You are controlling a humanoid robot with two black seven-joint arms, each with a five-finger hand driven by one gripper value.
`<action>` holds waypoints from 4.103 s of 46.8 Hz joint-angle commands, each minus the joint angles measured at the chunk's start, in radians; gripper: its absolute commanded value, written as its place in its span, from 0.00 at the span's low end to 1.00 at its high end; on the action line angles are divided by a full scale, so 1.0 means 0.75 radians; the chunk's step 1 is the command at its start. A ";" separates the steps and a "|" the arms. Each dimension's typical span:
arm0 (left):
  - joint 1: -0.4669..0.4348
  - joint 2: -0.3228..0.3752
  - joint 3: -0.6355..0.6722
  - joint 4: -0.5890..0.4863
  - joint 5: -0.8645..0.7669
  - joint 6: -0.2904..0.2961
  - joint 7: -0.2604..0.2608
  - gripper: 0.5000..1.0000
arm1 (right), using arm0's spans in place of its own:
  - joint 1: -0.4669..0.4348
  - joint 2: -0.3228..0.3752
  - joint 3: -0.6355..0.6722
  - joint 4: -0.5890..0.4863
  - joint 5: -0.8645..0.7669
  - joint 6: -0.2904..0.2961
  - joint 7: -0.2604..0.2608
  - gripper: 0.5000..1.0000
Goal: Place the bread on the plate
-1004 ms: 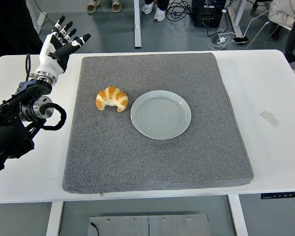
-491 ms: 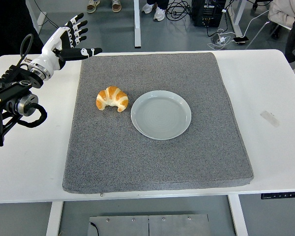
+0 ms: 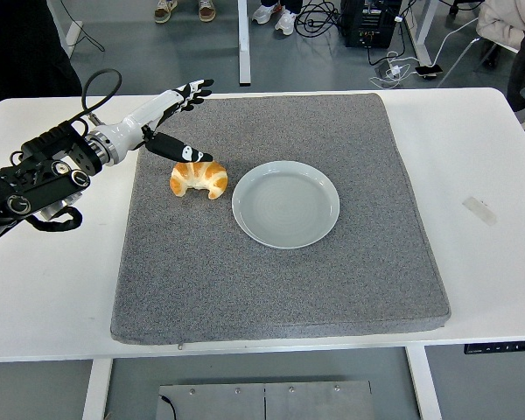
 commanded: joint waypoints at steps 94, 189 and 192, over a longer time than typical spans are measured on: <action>0.007 -0.163 0.318 0.200 0.521 0.444 -0.004 0.95 | 0.000 0.000 0.000 0.000 0.000 0.000 0.000 1.00; -0.048 -0.206 0.273 0.312 0.511 0.432 -0.024 0.00 | -0.002 0.000 0.000 0.000 0.000 0.000 0.000 1.00; -0.079 -0.204 0.271 0.276 0.513 0.440 -0.040 0.00 | -0.002 0.000 0.000 0.000 0.000 0.000 0.000 1.00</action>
